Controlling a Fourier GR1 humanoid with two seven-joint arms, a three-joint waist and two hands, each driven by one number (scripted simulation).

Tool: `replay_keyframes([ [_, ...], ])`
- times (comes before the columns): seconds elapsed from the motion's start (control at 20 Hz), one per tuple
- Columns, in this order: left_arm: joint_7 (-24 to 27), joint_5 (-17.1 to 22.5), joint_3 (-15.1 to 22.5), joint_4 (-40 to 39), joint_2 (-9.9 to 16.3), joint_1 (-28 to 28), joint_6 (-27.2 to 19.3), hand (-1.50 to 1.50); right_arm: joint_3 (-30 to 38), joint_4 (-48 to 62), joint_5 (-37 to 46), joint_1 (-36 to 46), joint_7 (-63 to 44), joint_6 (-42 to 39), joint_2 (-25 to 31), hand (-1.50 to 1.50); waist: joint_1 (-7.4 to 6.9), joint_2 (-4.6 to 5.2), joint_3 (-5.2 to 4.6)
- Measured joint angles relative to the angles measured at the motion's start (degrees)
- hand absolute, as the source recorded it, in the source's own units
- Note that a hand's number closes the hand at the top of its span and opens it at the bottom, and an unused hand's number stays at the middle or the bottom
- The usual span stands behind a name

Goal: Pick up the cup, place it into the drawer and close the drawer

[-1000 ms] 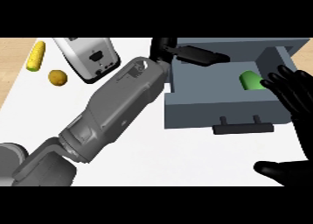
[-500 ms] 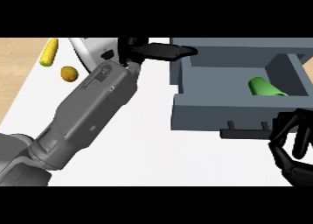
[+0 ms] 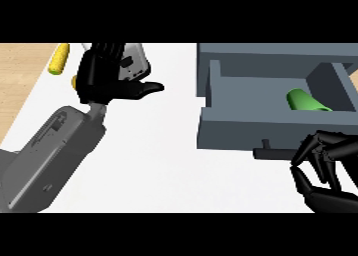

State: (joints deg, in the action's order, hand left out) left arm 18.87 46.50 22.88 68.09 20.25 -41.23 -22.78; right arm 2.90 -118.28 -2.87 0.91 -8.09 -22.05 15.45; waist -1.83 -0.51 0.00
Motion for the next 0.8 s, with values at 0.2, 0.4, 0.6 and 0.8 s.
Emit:
replay_keyframes([
  [0.2,-1.12,0.41,-1.3,8.94,3.57,8.53,0.61,-1.5,-1.55,3.25,6.22,0.49,2.93,0.26,0.3,1.5,0.25,0.17,0.01],
  [0.4,-0.77,1.16,-2.81,12.26,6.63,13.98,3.89,-1.5,-5.81,5.95,16.85,2.37,7.1,0.81,2.55,1.5,-0.1,0.33,0.0],
  [0.6,0.05,1.44,-4.49,14.28,8.4,18.29,6.2,-1.5,-10.46,11.43,27.86,3.55,12.02,3.46,4.12,1.5,0.12,0.48,0.01],
  [0.8,0.95,2.46,-7.56,16.08,11.47,24.06,11.06,-1.5,-14.19,19.23,36.17,5.88,15.45,7.86,2.94,1.5,0.28,0.55,0.01],
])
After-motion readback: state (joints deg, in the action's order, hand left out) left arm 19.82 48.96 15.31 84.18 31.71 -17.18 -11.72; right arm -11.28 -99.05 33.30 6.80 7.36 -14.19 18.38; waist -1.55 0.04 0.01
